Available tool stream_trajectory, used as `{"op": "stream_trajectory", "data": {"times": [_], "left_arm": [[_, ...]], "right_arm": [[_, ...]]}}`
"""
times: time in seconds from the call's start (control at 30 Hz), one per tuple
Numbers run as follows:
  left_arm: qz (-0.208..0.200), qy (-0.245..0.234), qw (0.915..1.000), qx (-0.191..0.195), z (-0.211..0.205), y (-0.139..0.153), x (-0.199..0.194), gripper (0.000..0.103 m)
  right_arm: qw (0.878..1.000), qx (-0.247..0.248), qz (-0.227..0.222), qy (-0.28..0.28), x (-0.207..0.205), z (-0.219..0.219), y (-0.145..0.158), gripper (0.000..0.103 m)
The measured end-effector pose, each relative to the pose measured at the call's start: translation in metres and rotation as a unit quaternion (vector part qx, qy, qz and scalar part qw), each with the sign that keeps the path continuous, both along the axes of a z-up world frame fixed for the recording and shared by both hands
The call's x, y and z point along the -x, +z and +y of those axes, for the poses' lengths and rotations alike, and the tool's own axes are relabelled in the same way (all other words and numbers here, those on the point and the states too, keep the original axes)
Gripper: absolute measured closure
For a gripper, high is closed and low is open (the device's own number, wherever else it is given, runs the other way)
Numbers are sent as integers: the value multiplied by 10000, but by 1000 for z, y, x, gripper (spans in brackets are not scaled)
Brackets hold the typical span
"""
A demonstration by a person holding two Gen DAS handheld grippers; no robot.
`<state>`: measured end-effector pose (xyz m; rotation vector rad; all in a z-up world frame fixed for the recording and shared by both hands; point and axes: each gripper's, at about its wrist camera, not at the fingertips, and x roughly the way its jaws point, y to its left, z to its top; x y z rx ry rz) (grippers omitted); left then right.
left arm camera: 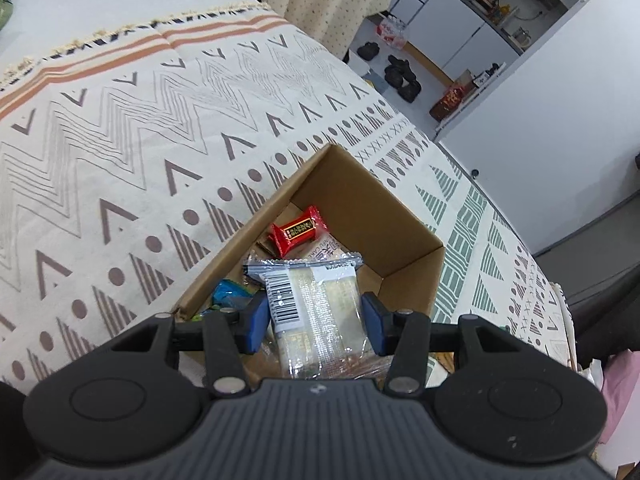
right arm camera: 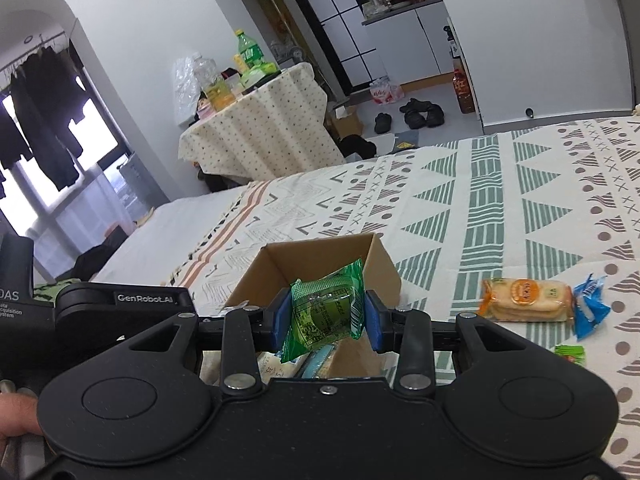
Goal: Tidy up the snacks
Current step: 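Carry both packets over the box and open both tools to drop them, then move both open tools back toward the remaining snacks on the bed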
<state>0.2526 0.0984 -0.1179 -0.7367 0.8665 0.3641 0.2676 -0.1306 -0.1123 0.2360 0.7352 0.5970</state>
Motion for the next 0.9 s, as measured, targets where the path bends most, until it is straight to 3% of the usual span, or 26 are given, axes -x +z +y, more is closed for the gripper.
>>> {"op": "stream_trajectory", "data": {"times": [0.13,0.37,0.47,0.53,0.73,0.9], "left_arm": [[-133,-101,9998,112,9,1,-5,51],[-43,-112,9999,-42,23,11,-10,37],[18,-75,9999,-152,26,14,-7,28],[56,-58,9998,-182,26,15,-5,26],[343,-32,9989,-325,20,20,3,15],[452,-241,9975,-480,9,28,11,12]], "right_arm": [[10000,45,27,-21,-5,12,-3,66],[9999,-52,-80,44,-9,32,0,64],[9999,-34,-96,91,-8,36,1,57],[9999,2,-150,53,-5,35,3,33],[10000,36,-40,-67,0,20,10,30],[9999,128,0,-114,8,9,15,15]]}}
